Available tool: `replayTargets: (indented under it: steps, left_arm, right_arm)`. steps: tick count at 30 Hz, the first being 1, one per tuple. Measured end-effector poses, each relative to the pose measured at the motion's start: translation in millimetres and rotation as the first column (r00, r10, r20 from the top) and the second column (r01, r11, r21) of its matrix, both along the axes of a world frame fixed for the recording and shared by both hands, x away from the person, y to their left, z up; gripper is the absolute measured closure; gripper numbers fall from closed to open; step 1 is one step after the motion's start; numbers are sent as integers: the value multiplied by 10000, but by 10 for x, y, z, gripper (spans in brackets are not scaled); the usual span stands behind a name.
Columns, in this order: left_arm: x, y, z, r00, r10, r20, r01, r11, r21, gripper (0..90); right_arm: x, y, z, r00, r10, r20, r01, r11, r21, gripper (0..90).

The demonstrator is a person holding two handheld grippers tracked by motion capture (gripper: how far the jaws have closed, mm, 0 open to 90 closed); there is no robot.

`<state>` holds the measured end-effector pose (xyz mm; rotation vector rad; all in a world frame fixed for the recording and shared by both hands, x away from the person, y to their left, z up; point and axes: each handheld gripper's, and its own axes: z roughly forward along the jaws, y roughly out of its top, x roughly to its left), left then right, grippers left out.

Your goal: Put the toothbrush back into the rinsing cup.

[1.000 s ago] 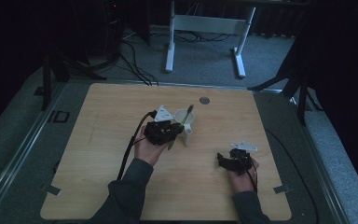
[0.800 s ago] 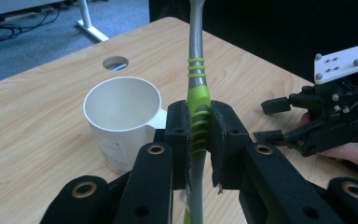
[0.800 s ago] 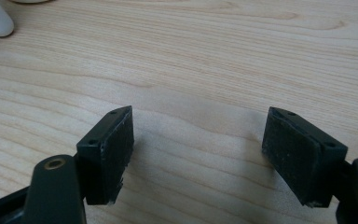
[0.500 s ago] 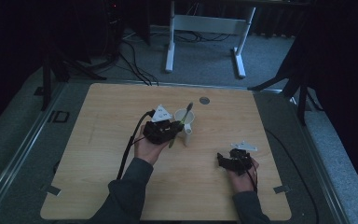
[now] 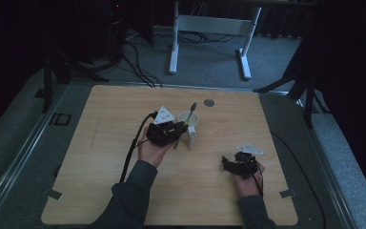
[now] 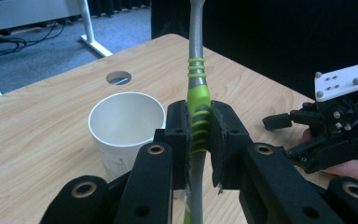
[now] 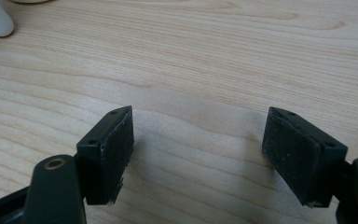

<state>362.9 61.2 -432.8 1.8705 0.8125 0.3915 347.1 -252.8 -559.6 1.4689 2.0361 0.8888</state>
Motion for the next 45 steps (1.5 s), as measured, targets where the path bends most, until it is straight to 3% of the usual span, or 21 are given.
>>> replayTargets:
  steps: [10, 23, 45]
  left_arm:
    - [35, 13, -12, 10000, -56, 31, 57, 9992, -395, 788]
    - [65, 21, -28, 9995, -86, 292, 102, 9984, -551, 788]
    - [138, 16, 6, 9979, -144, 634, 231, 9901, -1388, 788]
  right_arm:
    - [-1, 1, 0, 10000, -8, -9, 8, 10000, 5, 246]
    - [1, 2, 0, 10000, 10, -10, -10, 10000, 9, 246]
    - [0, 2, 1, 10000, 8, -20, -8, 10000, 11, 246]
